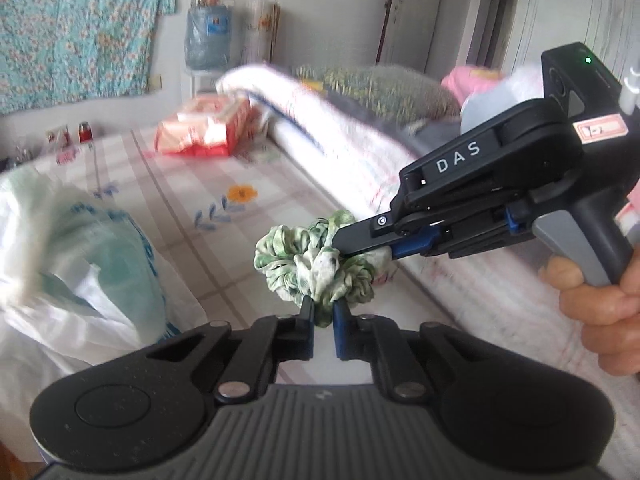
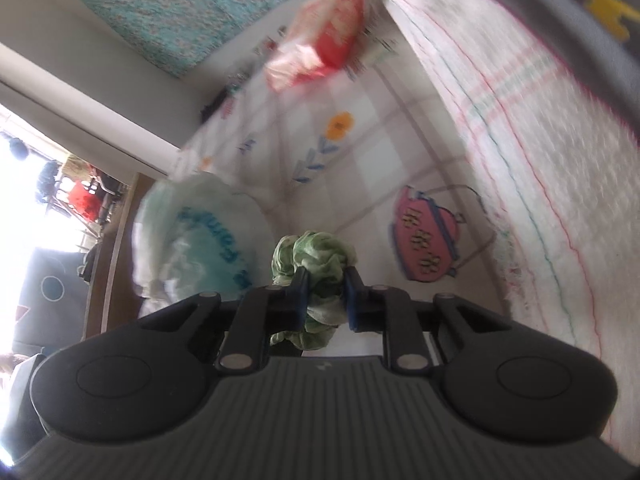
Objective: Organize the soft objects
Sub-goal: 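Carry the green scrunchie with both tools over the cardboard box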
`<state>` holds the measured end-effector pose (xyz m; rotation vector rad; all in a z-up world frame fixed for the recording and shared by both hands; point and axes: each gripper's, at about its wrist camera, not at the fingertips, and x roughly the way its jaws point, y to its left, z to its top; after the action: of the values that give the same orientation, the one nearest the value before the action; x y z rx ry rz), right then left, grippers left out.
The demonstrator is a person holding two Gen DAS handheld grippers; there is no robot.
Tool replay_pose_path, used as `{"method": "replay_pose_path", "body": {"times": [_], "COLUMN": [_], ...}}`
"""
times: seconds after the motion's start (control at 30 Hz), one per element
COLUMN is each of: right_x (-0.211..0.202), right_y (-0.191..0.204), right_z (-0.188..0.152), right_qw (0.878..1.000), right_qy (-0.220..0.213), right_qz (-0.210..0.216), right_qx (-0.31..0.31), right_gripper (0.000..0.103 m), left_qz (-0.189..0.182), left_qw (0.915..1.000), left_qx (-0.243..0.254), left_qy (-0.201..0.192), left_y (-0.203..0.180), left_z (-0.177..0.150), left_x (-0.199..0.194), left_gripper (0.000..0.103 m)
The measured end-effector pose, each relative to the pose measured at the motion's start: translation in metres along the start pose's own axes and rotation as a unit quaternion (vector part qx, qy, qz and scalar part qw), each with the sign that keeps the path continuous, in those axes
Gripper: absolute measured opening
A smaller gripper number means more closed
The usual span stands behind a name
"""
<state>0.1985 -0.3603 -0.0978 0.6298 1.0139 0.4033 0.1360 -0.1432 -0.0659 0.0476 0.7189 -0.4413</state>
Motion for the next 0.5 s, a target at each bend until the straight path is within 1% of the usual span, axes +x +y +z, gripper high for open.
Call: {"method": "replay_pose_path", "body": {"times": [0.17,0.27,0.4,0.5], "right_x": [-0.024,-0.030,-0.021,0.001], "right_y": [0.046,0.082,0.143,0.193], "right_z": [0.002,0.005,0.008,0.006], "right_qw": [0.999,0.996,0.990,0.982], "right_qy": [-0.023,-0.030,-0.023,-0.002], "right_qz": [0.020,0.039,0.073,0.102], "right_qx": [-0.041,-0.073,-0.122,-0.161], "right_gripper": [0.017,0.017,0.017,0.017], "left_qz": [0.005,0.019,0.055,0.097], "left_qw": [0.9986,0.9960,0.9909,0.9847], "left_qx": [-0.008,-0.017,-0.038,-0.060], "left_qy": [-0.053,-0.086,-0.117,-0.131], "left_y": [0.011,0.027,0.058,0.086], "left_z": [0.010,0.015,0.015,0.008], "left_x": [-0.045,-0.075,-0.115,-0.142], "left_gripper": [0.010,0.010,0.010,0.010]}}
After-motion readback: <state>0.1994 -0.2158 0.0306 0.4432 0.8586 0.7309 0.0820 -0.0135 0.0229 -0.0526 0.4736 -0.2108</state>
